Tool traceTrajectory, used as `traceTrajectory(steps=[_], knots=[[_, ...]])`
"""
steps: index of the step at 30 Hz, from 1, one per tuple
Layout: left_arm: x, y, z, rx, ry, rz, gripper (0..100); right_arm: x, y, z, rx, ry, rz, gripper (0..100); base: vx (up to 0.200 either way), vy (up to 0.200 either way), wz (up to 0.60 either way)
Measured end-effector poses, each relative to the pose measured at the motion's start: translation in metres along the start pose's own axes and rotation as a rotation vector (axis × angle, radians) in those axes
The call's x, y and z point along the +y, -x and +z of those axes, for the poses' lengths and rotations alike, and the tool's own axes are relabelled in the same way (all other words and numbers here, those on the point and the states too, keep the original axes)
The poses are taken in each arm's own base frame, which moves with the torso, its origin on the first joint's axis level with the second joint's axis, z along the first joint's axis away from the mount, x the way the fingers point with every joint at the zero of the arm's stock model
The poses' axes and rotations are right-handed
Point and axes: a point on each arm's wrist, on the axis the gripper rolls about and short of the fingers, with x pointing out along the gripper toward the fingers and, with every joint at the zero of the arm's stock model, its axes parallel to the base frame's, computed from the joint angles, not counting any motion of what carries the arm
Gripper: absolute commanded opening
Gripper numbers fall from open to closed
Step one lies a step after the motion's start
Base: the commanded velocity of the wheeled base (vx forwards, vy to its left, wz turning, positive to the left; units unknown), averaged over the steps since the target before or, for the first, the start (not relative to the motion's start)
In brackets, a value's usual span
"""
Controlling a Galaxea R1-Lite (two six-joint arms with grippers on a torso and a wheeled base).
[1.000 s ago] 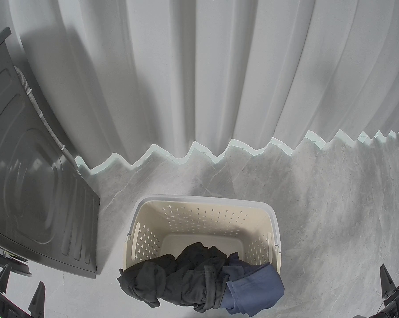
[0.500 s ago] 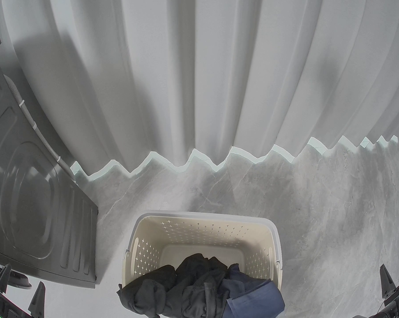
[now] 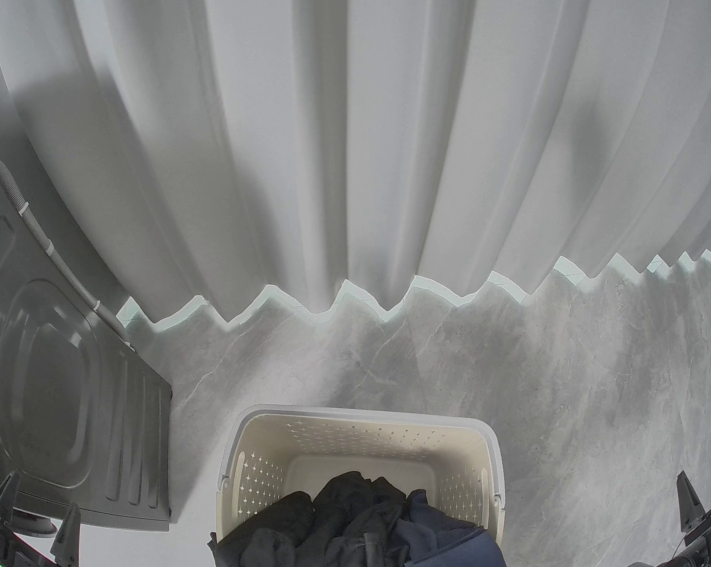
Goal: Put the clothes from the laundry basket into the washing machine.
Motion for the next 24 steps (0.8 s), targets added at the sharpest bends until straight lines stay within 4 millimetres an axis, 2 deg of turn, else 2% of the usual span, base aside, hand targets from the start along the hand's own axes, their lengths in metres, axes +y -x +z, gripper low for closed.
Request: traceTrajectory(steps=[2,8,24], knots=[[0.0,0.0,0.0,0.0,0.001,0.0,100,0.0,0.0,0.0,0.0,0.0,0.0,100,0.0,0.0,0.0],[0.0,0.0,0.0,0.0,0.001,0.0,100,0.0,0.0,0.0,0.0,0.0,0.0,100,0.2,0.0,0.0],[0.0,0.0,0.0,0.0,0.0,0.0,100,0.0,0.0,0.0,0.0,0.0,0.0,100,0.0,0.0,0.0]])
